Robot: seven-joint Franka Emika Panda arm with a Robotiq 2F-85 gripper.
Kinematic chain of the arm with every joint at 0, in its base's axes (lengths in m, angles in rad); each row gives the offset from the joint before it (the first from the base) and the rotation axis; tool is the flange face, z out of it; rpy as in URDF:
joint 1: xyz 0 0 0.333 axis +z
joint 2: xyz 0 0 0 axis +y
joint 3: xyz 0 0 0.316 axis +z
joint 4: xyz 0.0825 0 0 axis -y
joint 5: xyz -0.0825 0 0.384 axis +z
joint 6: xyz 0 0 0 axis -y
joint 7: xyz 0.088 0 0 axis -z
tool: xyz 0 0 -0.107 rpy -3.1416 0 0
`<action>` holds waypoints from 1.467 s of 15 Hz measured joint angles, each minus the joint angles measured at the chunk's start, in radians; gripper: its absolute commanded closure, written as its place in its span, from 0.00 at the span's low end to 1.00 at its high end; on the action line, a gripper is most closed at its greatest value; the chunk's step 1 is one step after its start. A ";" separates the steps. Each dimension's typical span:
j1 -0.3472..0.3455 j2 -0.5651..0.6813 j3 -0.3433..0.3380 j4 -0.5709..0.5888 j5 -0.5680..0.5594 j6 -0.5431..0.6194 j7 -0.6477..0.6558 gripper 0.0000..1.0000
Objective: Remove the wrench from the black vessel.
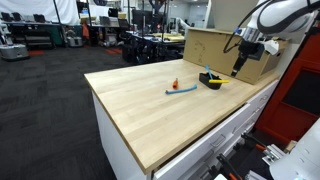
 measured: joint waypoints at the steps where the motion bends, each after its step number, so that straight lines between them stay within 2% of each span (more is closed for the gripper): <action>1: 0.005 0.036 -0.022 0.024 -0.003 0.010 -0.065 0.00; 4: 0.023 0.160 -0.095 0.101 0.001 0.052 -0.284 0.00; 7: 0.024 0.281 -0.127 0.170 0.016 0.083 -0.493 0.00; 14: 0.014 0.494 -0.116 0.267 0.086 0.178 -0.926 0.00; 19: -0.041 0.596 -0.084 0.312 0.101 0.220 -1.098 0.00; 20: -0.053 0.607 -0.078 0.315 0.098 0.222 -1.112 0.04; 21: -0.064 0.615 -0.073 0.319 0.093 0.222 -1.121 0.27; 22: -0.074 0.623 -0.067 0.322 0.089 0.222 -1.127 0.29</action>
